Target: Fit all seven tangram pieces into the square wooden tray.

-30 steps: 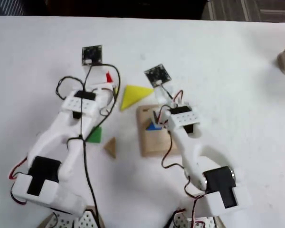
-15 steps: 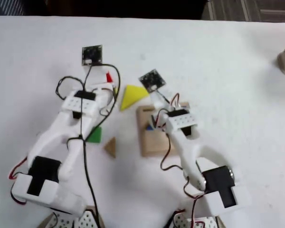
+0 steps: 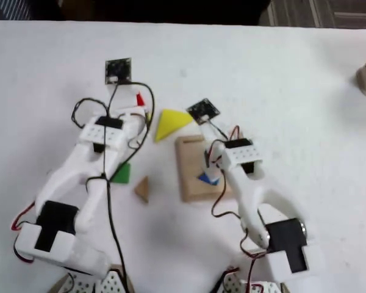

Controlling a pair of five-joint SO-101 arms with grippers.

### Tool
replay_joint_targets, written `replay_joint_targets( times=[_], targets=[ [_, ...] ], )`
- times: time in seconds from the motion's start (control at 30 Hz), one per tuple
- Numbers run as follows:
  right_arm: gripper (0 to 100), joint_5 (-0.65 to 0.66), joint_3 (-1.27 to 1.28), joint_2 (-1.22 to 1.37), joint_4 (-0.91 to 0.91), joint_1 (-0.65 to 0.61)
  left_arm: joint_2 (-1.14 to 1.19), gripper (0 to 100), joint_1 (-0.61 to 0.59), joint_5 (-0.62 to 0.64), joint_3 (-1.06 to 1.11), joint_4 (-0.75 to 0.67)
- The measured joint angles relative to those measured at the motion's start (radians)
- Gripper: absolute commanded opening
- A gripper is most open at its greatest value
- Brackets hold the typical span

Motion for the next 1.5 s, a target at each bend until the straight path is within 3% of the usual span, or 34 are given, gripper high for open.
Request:
replay_joint_targets(
  times=[0.23,0.43,0.57,0.8,1.03,1.5],
  targets=[
    [1.8,0.0,0.075,-0.206,0.005,0.005,0.0,9,0.0,0.0,0.0,0.0],
    [1.8,0.005,0.25,-0.368,0.005,-0.155,0.0,9,-0.006,0.002,0.0,0.0],
    [1.8,0.006,0.287,-0.379,0.005,-0.189,0.0,9,-0.012,0.002,0.0,0.0],
    [1.8,0.006,0.299,-0.365,-0.029,-0.189,0.0,9,-0.011,0.0,0.0,0.0],
    [1.8,0.006,0.207,-0.172,-0.048,-0.175,0.0,9,-0.011,0.0,0.0,0.0],
    [1.8,0.006,0.144,-0.13,-0.178,-0.068,0.0,9,-0.011,0.0,0.0,0.0]
  ],
)
